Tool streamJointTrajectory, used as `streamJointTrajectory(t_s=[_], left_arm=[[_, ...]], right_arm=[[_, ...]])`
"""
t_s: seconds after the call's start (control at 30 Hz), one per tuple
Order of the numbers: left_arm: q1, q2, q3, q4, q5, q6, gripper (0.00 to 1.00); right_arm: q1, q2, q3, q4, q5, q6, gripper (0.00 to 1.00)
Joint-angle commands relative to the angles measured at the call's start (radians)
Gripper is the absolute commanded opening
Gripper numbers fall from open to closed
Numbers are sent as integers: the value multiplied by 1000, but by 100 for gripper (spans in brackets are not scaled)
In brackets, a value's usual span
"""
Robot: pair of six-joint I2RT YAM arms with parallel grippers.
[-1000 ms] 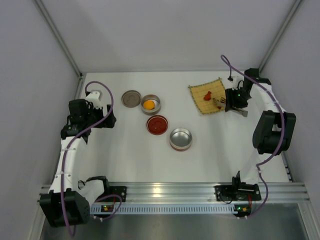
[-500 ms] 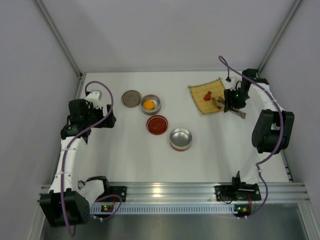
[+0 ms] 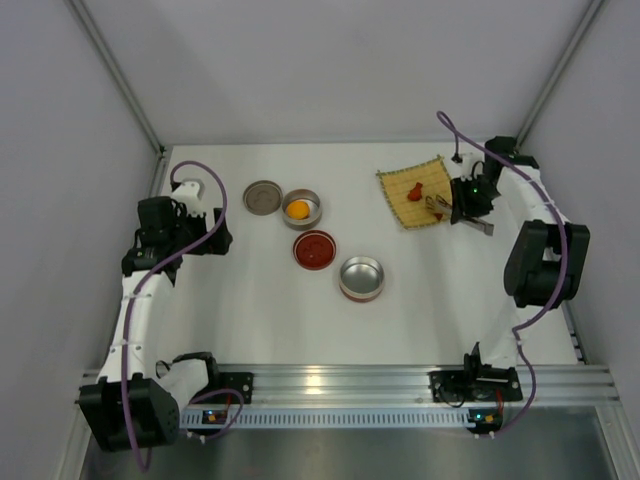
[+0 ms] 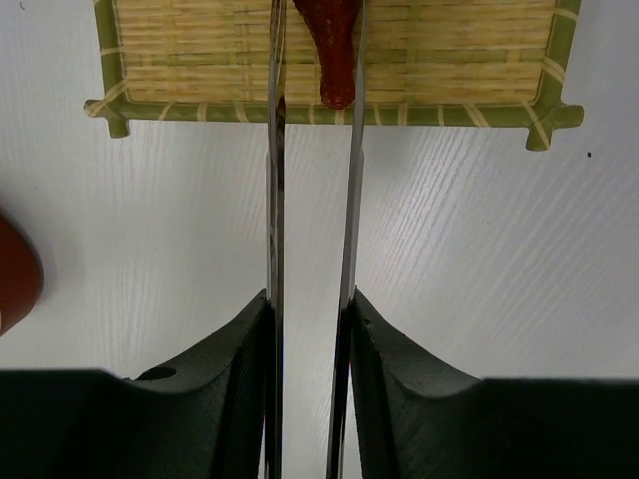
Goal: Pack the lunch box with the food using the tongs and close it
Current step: Pick up the fake food from the plate, then place the fake food in the packing box.
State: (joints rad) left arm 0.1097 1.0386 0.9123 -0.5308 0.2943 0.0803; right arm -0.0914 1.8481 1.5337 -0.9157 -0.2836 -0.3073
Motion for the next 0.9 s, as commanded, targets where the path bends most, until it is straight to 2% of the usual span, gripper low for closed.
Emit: streamJointTrajectory(t_s=[0.0,0.2,0.3,0.63,0.87], left_arm=[[2,-3,46,25,3,-4,99],[2,-6,48,22,0,-7,98],[1,-3,42,22,0,-5,98],[1,-15,39,9,-12,9,98],[2,-35,39,-1,-30,29,98]], right_arm=[[12,-98,75,-25,-38,-23,24],[33,-176,135,-118,-141,-10,23],[73,-236,86,-124,-173,4,22],[335,-418,-46,-112,-192,28,18],[381,-503,-79,-227,-216,-59,16]])
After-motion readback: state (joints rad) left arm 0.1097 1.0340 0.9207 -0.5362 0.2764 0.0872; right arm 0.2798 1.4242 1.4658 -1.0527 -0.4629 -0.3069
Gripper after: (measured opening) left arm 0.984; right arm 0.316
